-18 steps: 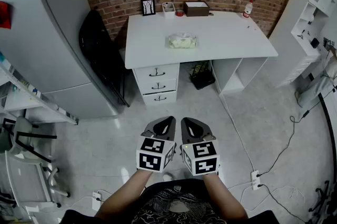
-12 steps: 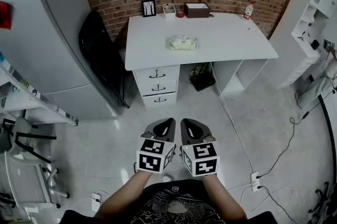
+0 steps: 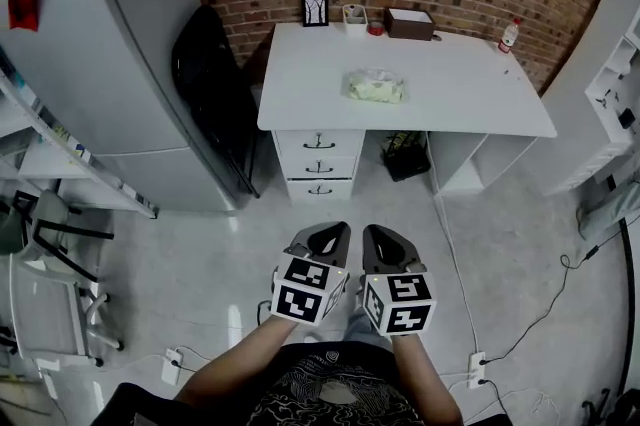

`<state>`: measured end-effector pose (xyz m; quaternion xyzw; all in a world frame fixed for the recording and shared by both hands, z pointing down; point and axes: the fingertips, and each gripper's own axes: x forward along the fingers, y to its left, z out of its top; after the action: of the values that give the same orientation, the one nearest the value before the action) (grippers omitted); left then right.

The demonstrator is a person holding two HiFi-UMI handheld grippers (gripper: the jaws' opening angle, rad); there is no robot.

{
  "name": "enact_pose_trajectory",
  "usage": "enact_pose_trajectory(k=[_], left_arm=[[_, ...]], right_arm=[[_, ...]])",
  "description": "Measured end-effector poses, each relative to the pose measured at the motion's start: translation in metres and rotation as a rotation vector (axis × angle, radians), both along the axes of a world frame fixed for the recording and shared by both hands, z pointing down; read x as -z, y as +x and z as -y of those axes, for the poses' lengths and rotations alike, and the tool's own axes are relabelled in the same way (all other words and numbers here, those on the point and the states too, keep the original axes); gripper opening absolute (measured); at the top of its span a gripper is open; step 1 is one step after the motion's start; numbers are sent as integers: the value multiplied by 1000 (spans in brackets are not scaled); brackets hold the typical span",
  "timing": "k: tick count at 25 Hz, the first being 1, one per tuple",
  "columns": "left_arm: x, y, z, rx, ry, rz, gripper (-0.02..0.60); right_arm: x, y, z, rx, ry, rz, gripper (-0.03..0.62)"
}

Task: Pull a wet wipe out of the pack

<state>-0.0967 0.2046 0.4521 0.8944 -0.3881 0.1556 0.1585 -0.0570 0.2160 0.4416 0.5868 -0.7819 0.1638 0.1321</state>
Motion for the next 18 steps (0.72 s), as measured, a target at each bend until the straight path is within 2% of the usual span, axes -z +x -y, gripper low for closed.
enact_pose_trajectory(k=[5, 18], left_arm=[[-1, 16, 27, 29, -2, 4, 12], [0, 98, 104, 63, -9, 40, 12]], right_arm=[[2, 15, 28, 30, 8, 11, 18], [-2, 89, 106, 101, -16, 28, 19]])
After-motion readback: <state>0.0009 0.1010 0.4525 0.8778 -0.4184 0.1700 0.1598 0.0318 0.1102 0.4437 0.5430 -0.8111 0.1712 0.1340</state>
